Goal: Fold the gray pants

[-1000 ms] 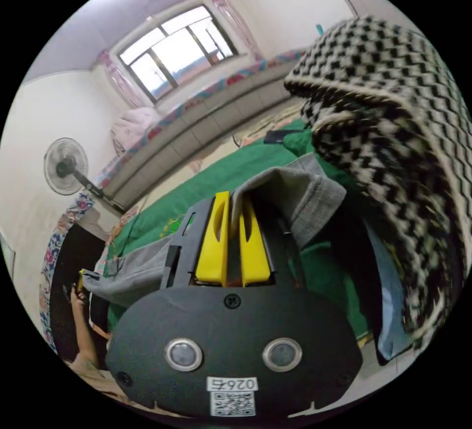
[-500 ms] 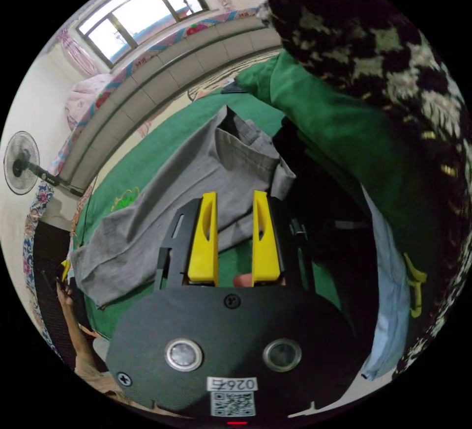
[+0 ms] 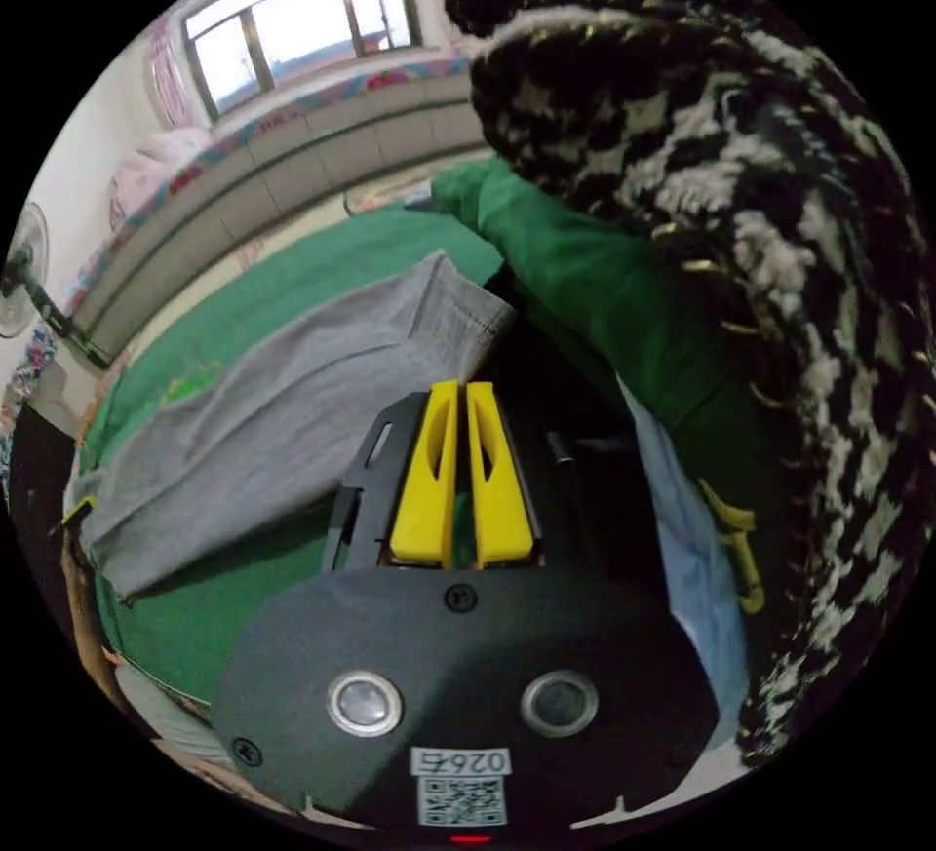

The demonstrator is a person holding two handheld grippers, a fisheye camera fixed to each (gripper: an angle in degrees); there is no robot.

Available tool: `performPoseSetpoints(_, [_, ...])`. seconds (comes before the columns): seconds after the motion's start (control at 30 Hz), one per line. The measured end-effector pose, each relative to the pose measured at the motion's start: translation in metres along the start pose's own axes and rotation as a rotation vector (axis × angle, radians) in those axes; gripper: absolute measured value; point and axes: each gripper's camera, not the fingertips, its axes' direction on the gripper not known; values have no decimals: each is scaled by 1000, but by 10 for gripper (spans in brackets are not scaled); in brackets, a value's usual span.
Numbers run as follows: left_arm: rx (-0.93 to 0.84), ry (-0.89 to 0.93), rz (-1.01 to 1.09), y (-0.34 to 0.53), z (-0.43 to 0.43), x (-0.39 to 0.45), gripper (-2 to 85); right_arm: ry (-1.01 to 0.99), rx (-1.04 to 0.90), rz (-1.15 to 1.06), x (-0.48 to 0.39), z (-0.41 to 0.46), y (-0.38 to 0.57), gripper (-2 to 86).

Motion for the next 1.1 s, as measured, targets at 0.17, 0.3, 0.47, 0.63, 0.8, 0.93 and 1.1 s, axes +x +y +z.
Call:
performPoseSetpoints(0.17, [-73,72,-79,10,17,-21,-9,123,-183,-13,-22,21,15,39])
performPoseSetpoints(0.3, [204,155,-149,47,-30,-37,-8,270,44,-39,-68,-18,43,31])
performPoseSetpoints(0.47, [644,418,-106,98,-97,-37,-9,174,568,-409,-190,-72,81,-4])
performPoseSetpoints(0.63, [1068,804,147,121,-143,-2,-10,-178,643,-561,-275,-81,78,-9])
performPoseSetpoints(0.8, [660,563,230,81,-112,47,-10,-252,212,-754,-358,-34,52,-9])
performPoseSetpoints(0.93, [481,95,260,81,-49,89,-10,-243,91,-781,-389,8,51,-9])
performPoseSetpoints(1.1, [-39,-356,416,51,74,111,-10,-184,-56,-815,-413,66,49,-11])
